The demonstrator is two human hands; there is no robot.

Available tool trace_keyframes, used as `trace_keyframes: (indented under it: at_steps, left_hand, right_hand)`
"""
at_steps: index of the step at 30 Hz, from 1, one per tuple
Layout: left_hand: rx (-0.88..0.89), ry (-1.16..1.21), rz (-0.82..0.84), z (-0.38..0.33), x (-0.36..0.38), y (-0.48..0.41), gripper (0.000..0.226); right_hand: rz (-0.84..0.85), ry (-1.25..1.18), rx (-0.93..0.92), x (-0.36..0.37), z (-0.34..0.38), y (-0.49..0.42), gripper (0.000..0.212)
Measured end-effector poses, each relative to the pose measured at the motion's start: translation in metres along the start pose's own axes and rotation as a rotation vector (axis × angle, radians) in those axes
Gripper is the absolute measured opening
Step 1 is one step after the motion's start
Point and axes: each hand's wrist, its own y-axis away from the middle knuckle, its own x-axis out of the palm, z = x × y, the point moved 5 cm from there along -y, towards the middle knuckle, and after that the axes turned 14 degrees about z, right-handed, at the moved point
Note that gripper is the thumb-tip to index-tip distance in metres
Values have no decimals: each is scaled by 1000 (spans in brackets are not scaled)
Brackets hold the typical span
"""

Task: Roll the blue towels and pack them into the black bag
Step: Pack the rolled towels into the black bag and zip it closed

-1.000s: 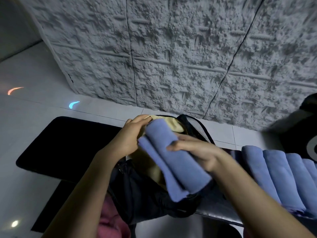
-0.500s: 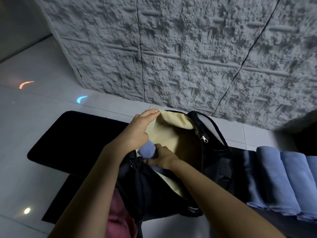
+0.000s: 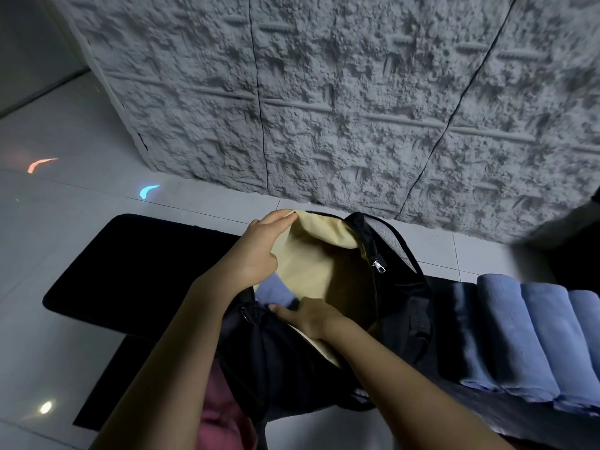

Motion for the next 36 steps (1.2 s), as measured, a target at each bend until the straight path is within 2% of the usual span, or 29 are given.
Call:
trace_keyframes:
  at_steps: [4,5,7,9,12,17,23,25,29,32,34,36]
  left_hand:
    - [3,-10,0,0,1,-2,88]
    - [3,-14,3,0,2,-2,88]
    - [5,-25,7,0,3,-2,88]
    - [2,-38,8,0,3,-2,88]
    - [2,-45,10,0,3,-3,88]
    - [7,-69,11,-2,7,-2,87]
    - [-23,-212,-34,-5,8,-3,77]
    - [-25,-258,-72,-6,7,-3,73]
    - [3,-307,-84,-14,10,-6,54]
    - [-14,-388,-56,-20,16,-9,54]
    - [-17,-433,-58,-25,18,-12,64]
    - [-22,-447,-61,-27,20,-15,72]
  right_hand:
    - [169,-50,-34,5,-9,9,77]
    - [130,18,-15,3,-11,9,76]
    - [-88,177,-38,-5,-6,11,68]
    - [-217,218,-216,-6,7,8,60]
    - [-179,269,-388,6,20,-4,67]
    - [-273,501,-347,19,13,-21,57]
    - [-250,587,-336,13,18,-2,56]
    - [-334,591,-392,3,19,22,59]
    - [-728,539,-519,-34,-9,95,47]
    - [-988,419,-300,-68,-77,136,34]
    - [-1134,311,-27,-86,-134,153,27]
    - [-1188,222,248,-93,-180,164,24]
